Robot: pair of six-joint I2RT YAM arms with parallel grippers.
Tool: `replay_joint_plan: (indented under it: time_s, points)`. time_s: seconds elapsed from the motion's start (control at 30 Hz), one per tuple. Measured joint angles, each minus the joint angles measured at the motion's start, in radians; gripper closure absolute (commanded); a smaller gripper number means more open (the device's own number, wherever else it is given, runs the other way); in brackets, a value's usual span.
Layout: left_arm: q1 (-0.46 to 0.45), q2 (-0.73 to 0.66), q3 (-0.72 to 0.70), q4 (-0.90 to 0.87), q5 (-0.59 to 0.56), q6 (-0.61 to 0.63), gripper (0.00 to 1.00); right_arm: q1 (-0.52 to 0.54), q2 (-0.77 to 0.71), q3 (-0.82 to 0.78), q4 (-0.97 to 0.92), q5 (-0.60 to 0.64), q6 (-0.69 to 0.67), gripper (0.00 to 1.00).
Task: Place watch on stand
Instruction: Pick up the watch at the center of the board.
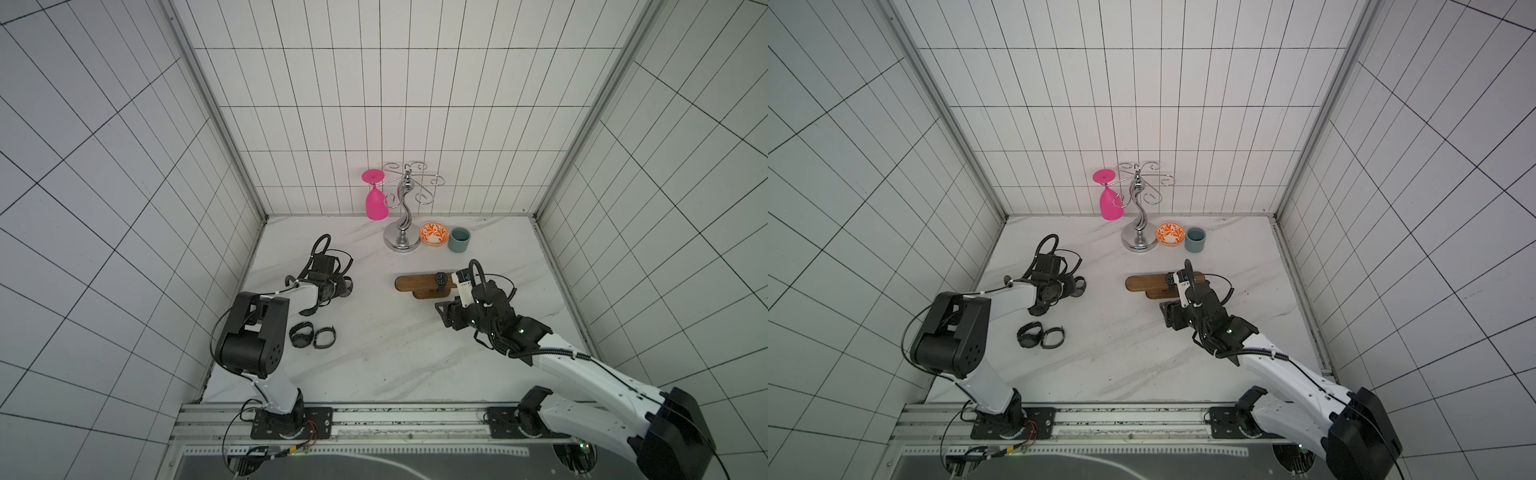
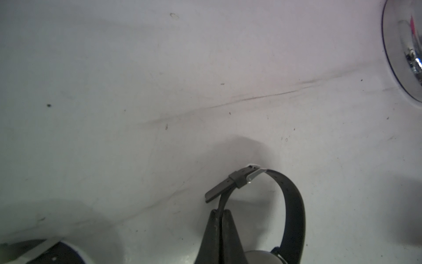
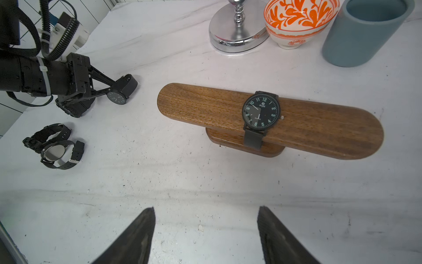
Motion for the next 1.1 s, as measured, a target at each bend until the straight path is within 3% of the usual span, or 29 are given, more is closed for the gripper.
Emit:
replay_joint_plan:
  time_s: [0.3,0.73,0.93,1.1]
  points:
    - [-0.078,-0.048,-0.040,0.025,-0.042,-0.003,1.00,0.038,0.035,0.002,0.000,0.014,0.019,0.30]
    - [-0.457,-0.472,-0.111,0.025,-0.276,0.064,1.00,0.107,0.043,0.009,0.001,0.041,0.119,0.36]
    - [-0.637,-0.543,-0.124,0.022,-0.351,0.075,1.00,0.184,0.042,0.046,0.016,0.070,0.177,0.40]
    - [-0.711,-0.553,-0.128,0.026,-0.390,0.066,1.00,0.201,0.007,0.050,0.098,0.061,0.244,0.43]
